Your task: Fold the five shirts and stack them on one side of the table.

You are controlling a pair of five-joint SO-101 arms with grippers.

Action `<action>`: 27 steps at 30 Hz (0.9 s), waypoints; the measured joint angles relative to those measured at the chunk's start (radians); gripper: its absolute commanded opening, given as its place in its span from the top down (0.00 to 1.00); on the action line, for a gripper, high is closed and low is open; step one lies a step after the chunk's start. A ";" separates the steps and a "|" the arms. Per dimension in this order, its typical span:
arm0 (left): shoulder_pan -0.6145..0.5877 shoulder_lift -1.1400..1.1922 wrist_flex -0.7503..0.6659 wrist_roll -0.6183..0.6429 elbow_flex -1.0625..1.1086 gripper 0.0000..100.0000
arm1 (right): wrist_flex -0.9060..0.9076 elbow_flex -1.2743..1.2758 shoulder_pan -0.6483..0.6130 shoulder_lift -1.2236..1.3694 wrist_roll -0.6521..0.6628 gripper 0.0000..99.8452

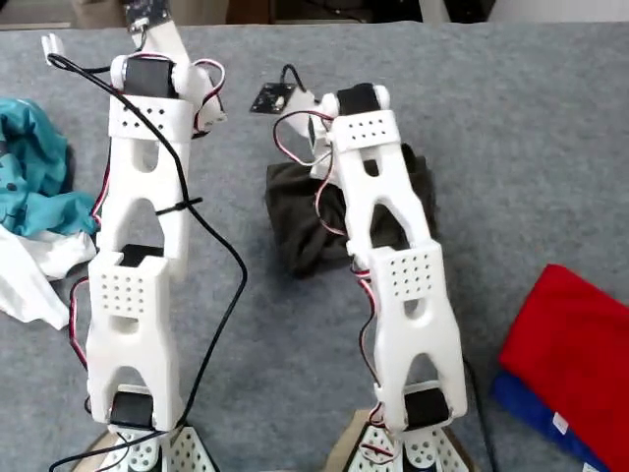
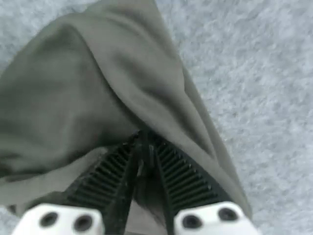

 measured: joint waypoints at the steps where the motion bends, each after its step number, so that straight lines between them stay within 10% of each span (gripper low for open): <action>1: -0.006 0.000 0.000 -0.011 0.009 0.98 | 0.014 0.000 0.014 0.000 0.002 0.99; 27: -0.060 -0.003 0.000 -0.055 0.028 0.98 | 0.135 0.532 0.373 -0.267 0.173 0.99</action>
